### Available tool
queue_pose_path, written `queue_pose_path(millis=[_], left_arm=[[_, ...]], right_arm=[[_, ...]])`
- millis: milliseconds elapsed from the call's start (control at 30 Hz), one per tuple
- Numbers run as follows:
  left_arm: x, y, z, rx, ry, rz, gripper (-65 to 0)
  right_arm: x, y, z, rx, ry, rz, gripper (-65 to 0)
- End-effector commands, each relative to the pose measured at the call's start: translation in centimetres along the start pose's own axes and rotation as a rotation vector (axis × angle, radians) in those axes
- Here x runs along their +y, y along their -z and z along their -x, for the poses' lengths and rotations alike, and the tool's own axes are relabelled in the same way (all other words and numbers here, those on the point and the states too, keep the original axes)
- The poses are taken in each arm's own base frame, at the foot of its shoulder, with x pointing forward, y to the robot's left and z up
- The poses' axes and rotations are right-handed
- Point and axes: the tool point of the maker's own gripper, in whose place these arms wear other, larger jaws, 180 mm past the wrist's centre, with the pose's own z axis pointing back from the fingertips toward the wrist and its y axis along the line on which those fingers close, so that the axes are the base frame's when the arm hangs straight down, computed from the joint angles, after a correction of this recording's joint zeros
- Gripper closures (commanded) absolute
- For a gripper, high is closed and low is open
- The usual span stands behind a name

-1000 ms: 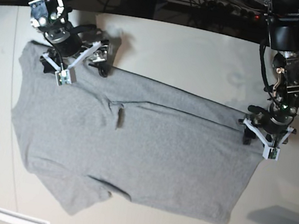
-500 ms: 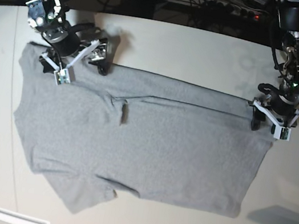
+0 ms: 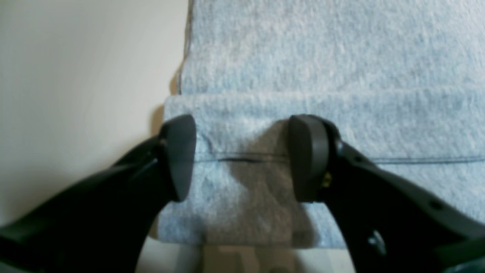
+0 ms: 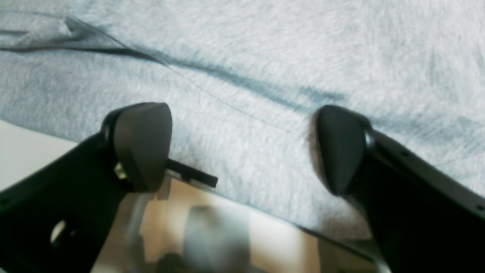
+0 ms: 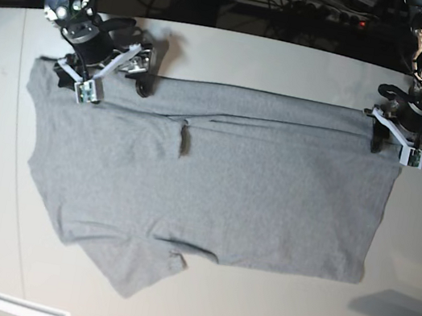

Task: Fold the T-shirt properly
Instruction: 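Pull the held edge with both grippers away from the shirt to flatten it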

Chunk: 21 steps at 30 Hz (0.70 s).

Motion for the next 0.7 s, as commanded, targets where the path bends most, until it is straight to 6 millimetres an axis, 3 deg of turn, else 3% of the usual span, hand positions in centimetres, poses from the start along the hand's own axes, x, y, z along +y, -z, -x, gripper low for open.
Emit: queue_pose_path(millis=[0, 267, 533, 667], left_arm=[[1.5, -0.5, 3.0, 0.14, 0.054, -0.055, -38.0], [1.3, -0.3, 2.6, 0.13, 0.054, -0.051, -38.0], [1.3, -0.3, 2.5, 0.126, 0.055, -0.051, -38.0], [1.2, -0.7, 0.7, 0.082, 0.07, -0.054, -38.0]], right_arm=[[-0.3, -1.5, 7.1, 0.287, 0.059, 0.02, -57.3], [-0.9, -2.5, 8.2, 0.342, 0.034, 0.024, -57.3], [0.9, -3.1, 5.5, 0.315, 0.027, -0.016, -57.3], [1.5, -3.1, 2.8, 0.253, 0.033, -0.018, -57.5]])
